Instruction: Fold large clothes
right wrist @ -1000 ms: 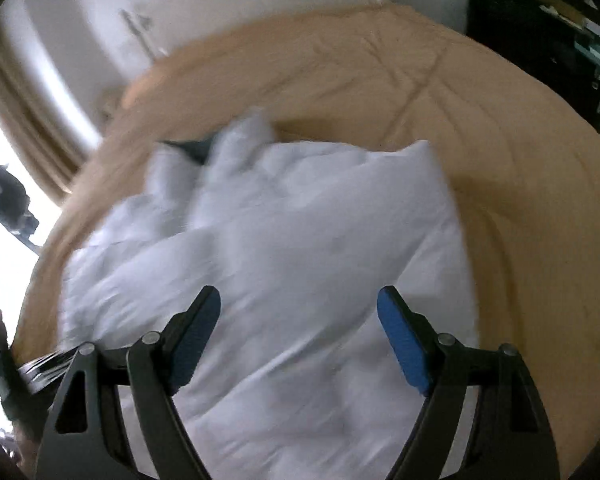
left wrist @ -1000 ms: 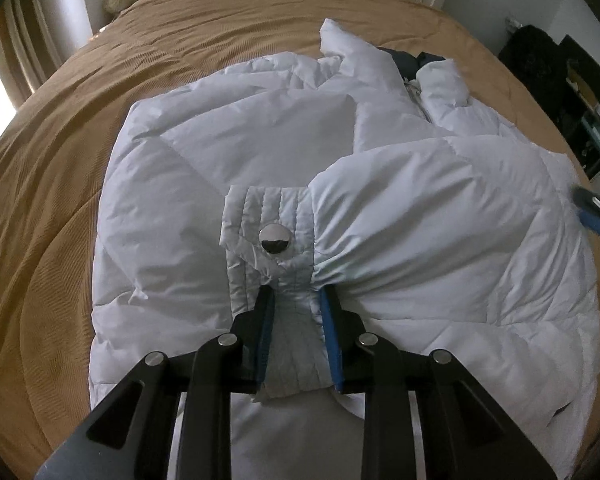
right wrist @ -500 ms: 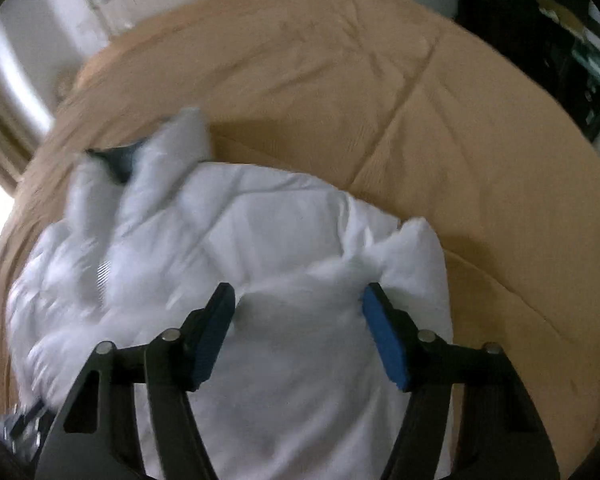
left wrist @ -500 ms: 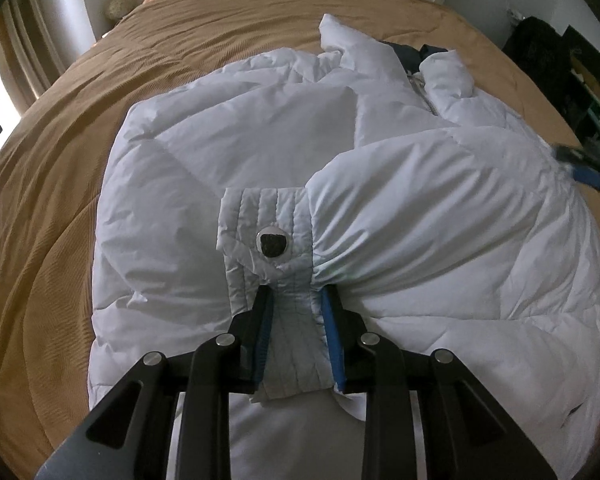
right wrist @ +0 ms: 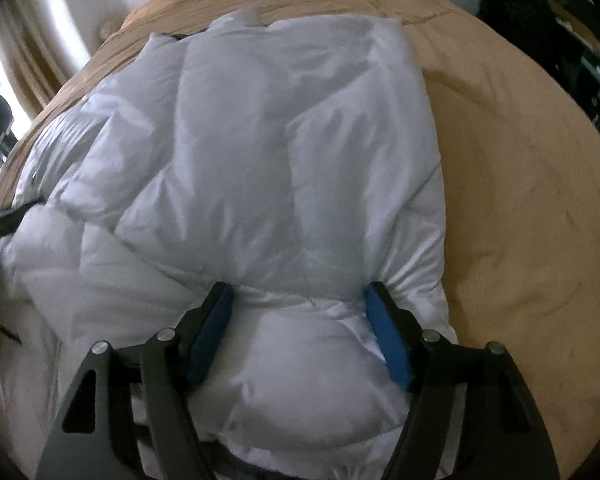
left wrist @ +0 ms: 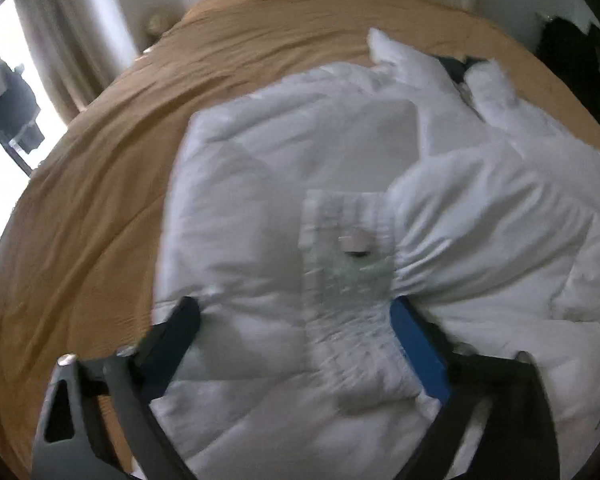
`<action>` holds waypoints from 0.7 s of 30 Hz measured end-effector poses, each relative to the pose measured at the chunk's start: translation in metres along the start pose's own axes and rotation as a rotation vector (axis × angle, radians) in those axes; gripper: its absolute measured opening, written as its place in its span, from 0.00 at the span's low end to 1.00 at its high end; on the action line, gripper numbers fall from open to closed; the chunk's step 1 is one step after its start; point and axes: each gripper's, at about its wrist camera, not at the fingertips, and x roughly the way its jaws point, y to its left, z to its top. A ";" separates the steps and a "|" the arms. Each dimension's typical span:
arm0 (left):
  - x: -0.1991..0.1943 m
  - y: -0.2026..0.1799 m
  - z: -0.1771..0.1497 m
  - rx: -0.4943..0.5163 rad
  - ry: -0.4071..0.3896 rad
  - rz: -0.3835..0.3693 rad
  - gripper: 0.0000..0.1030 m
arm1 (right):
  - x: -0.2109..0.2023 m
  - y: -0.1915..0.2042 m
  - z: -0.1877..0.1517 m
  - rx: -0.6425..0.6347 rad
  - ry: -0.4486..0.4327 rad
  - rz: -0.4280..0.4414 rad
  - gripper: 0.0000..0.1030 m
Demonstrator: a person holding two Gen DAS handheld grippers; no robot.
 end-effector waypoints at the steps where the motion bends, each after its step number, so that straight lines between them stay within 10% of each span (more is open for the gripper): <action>1: -0.008 0.004 0.002 0.000 -0.008 0.025 0.69 | 0.001 0.001 0.001 -0.003 0.000 -0.011 0.72; 10: -0.071 -0.044 0.013 0.079 -0.130 -0.138 0.81 | 0.003 0.002 0.000 -0.004 -0.023 -0.029 0.74; 15: -0.025 -0.073 -0.013 0.183 -0.007 -0.069 0.83 | 0.005 0.009 -0.004 -0.005 -0.028 -0.027 0.74; 21: -0.018 -0.026 -0.036 0.058 0.019 -0.154 0.97 | 0.003 0.007 -0.006 -0.020 -0.026 -0.009 0.75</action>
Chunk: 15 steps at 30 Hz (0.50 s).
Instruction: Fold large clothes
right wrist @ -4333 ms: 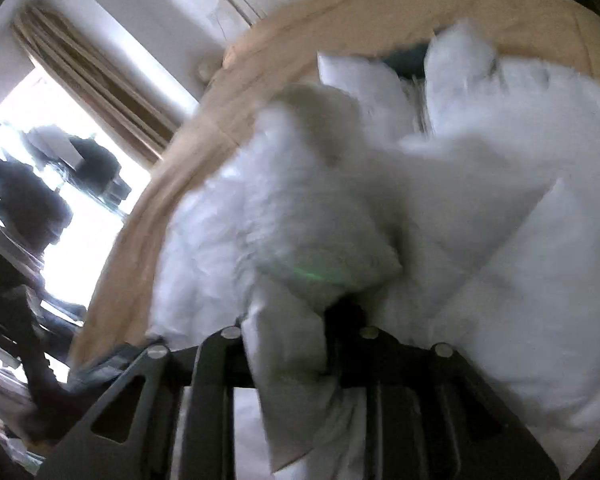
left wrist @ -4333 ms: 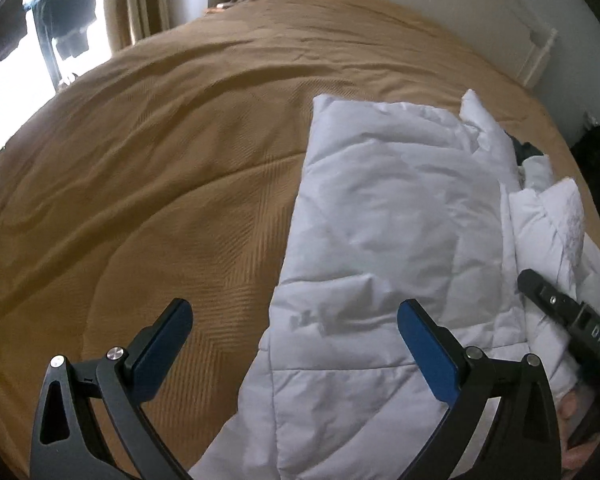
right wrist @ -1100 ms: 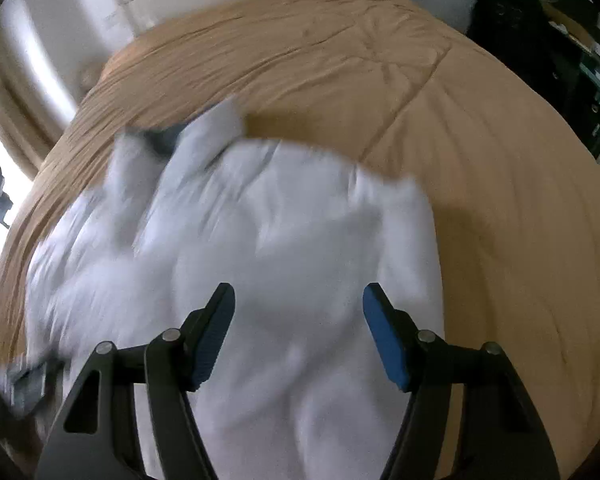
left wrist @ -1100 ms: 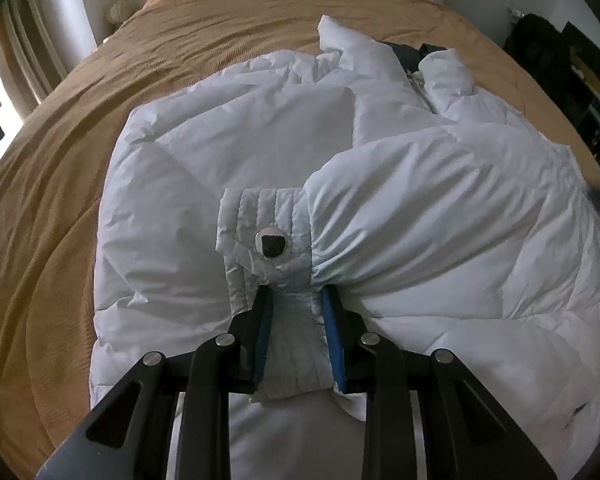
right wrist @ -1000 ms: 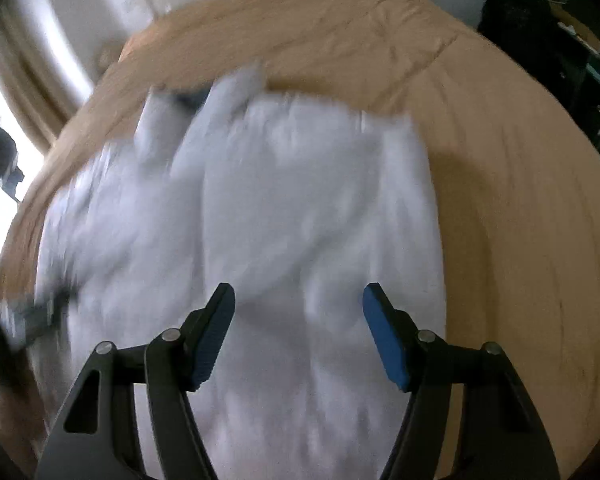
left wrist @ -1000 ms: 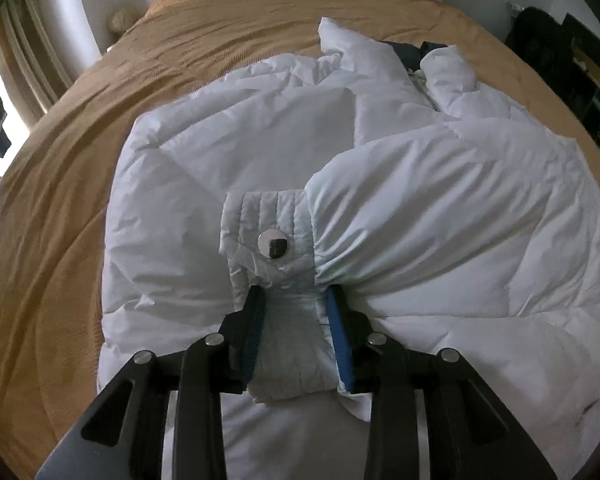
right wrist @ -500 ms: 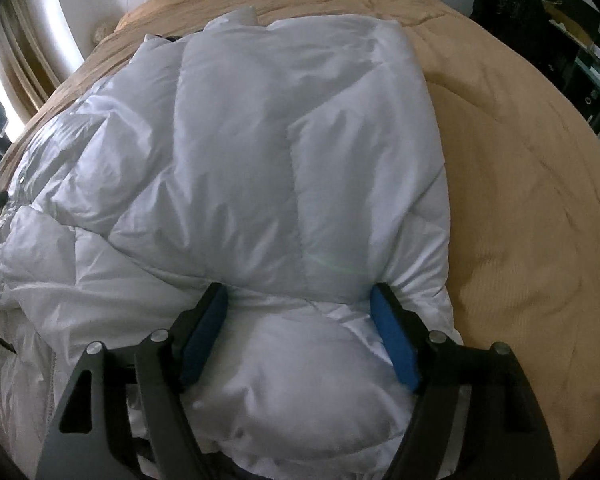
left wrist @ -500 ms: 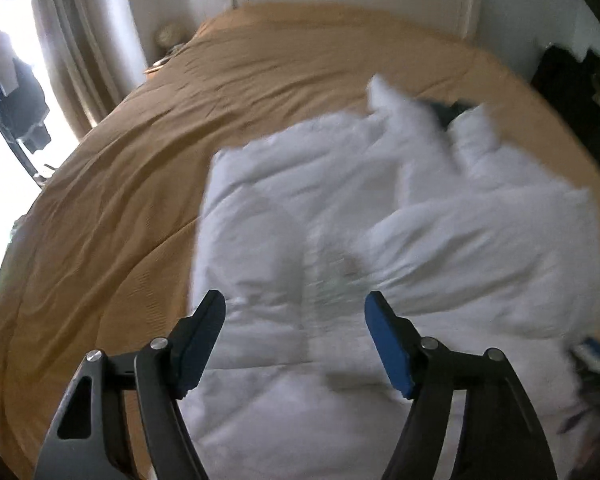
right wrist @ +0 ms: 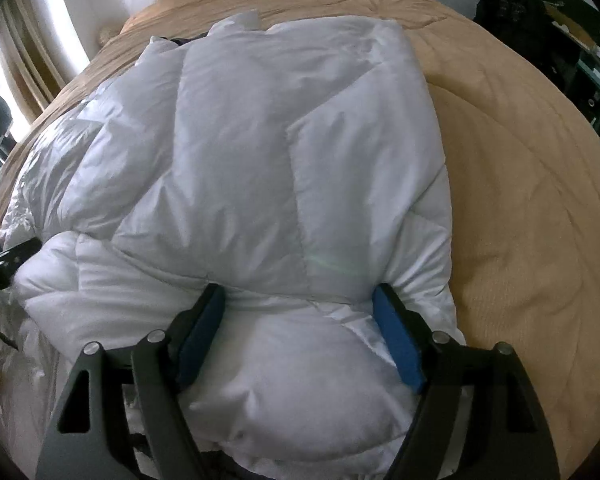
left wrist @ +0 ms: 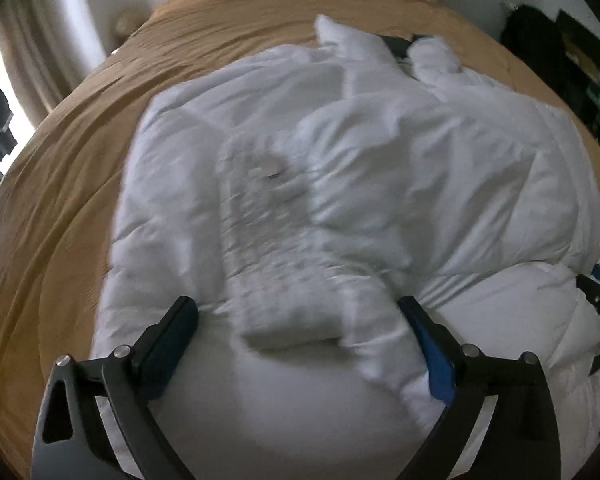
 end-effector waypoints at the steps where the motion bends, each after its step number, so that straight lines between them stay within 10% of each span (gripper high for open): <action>1: -0.004 0.003 0.000 -0.003 0.004 -0.005 0.96 | 0.000 0.000 0.000 -0.005 0.004 0.000 0.75; 8: -0.083 0.029 -0.004 0.036 -0.157 0.174 0.94 | -0.038 -0.014 -0.004 -0.005 -0.001 -0.021 0.76; 15: -0.074 0.085 -0.062 0.025 0.006 0.216 0.94 | -0.069 -0.063 -0.040 0.071 0.082 0.010 0.80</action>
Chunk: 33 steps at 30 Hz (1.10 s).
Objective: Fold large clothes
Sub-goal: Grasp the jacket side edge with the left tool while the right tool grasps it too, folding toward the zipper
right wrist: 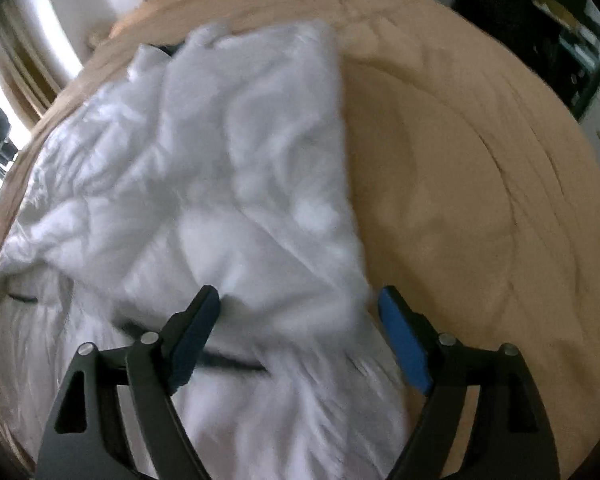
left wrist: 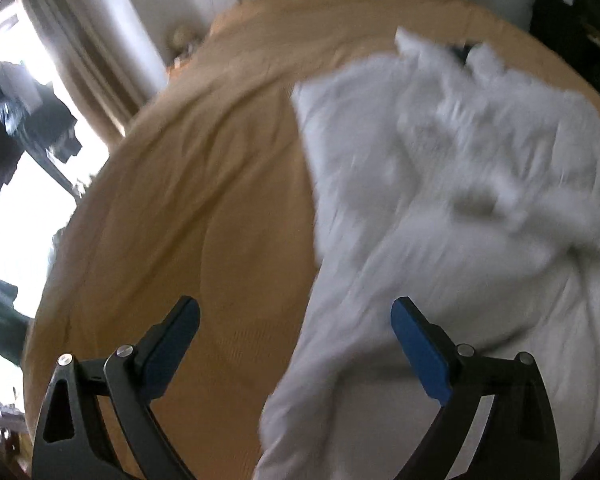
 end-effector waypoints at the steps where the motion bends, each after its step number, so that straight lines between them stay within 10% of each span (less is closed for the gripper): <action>1: 0.004 0.007 -0.012 -0.020 0.030 -0.032 0.94 | -0.001 -0.007 -0.003 0.014 0.020 0.021 0.80; 7: 0.019 0.032 -0.075 -0.188 0.169 -0.264 0.93 | 0.002 -0.031 -0.048 0.088 0.127 0.122 0.80; 10: 0.019 0.042 -0.092 -0.288 0.183 -0.399 0.66 | 0.001 -0.031 -0.070 0.116 0.158 0.224 0.78; 14: 0.006 0.037 -0.083 -0.294 0.195 -0.387 0.16 | -0.001 -0.024 -0.077 0.124 0.153 0.244 0.25; 16: -0.015 0.036 -0.074 -0.275 0.155 -0.370 0.12 | -0.016 -0.028 -0.070 0.163 0.121 0.259 0.13; 24: -0.012 0.036 -0.107 -0.245 0.174 -0.366 0.17 | -0.047 -0.038 -0.072 0.137 0.109 0.236 0.14; 33: -0.038 0.056 -0.131 -0.298 0.120 -0.389 0.49 | -0.047 -0.040 -0.121 0.105 0.149 0.272 0.63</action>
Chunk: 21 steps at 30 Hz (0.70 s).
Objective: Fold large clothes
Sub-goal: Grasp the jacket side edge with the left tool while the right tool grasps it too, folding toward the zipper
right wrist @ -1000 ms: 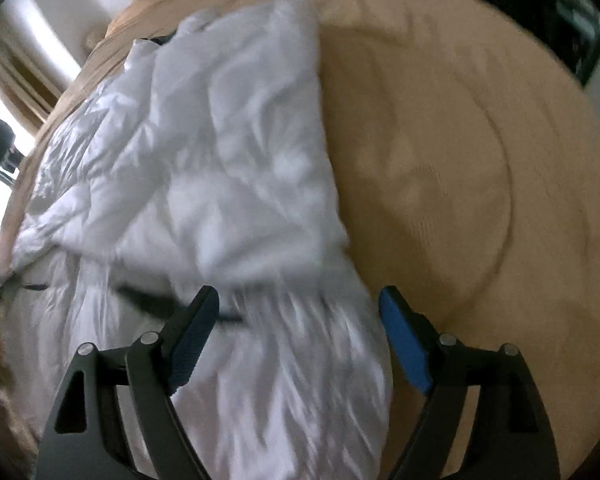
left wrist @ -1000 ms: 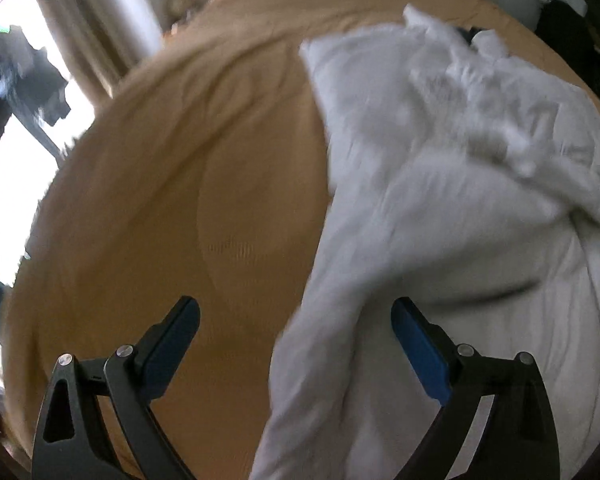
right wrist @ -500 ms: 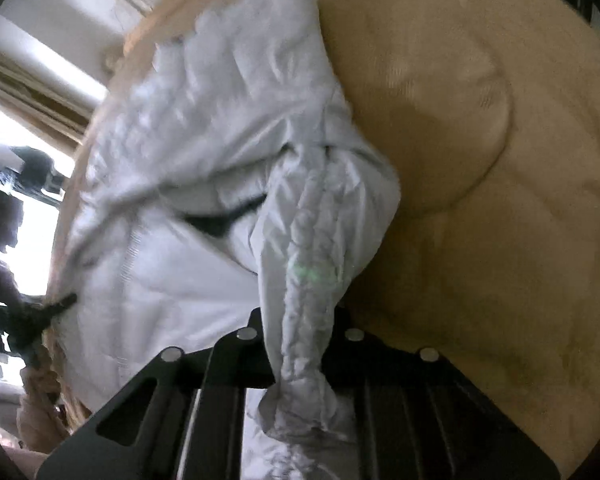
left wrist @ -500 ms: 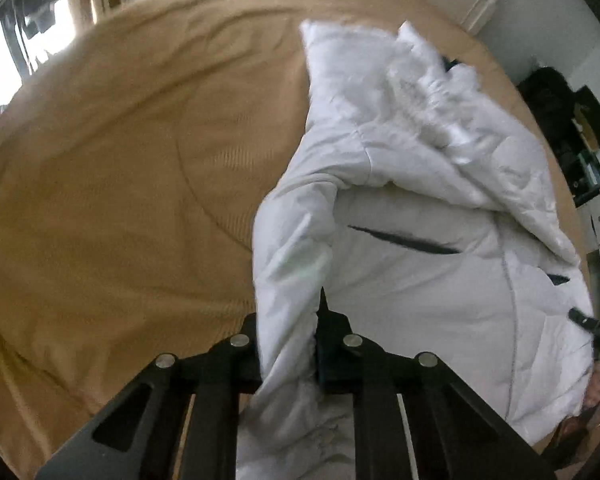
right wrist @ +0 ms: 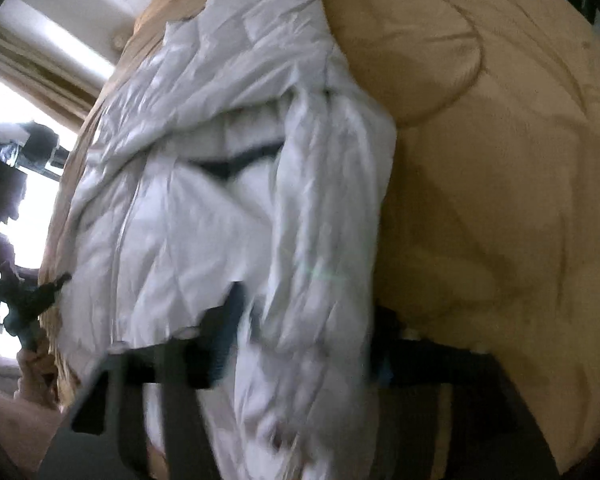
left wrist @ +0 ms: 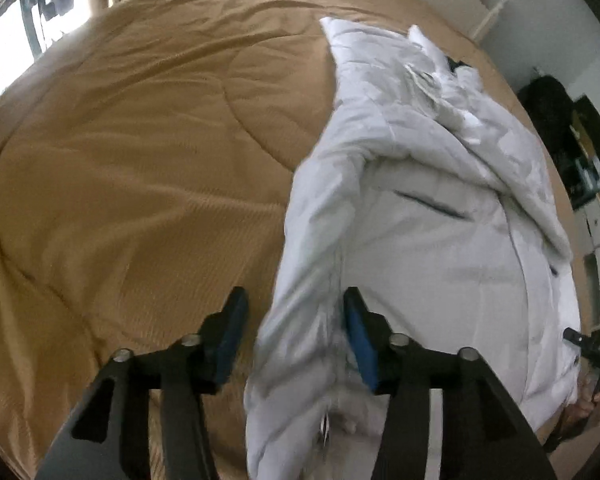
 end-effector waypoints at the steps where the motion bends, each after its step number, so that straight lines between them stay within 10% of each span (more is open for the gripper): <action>1: 0.002 0.000 -0.005 0.001 0.020 -0.018 0.49 | 0.002 0.000 -0.006 -0.011 0.013 0.003 0.64; 5: 0.007 -0.008 -0.034 0.043 0.042 0.024 0.31 | 0.024 0.001 -0.027 -0.031 0.076 0.008 0.59; 7: -0.001 -0.018 -0.037 0.077 0.026 0.060 0.22 | 0.022 0.010 -0.029 -0.072 0.043 -0.007 0.28; 9: -0.012 -0.023 -0.037 0.095 -0.002 0.085 0.19 | 0.008 0.014 -0.025 -0.056 -0.002 0.013 0.18; 21: -0.079 -0.028 -0.051 0.176 -0.098 0.054 0.19 | -0.071 0.044 -0.027 -0.227 -0.127 0.038 0.15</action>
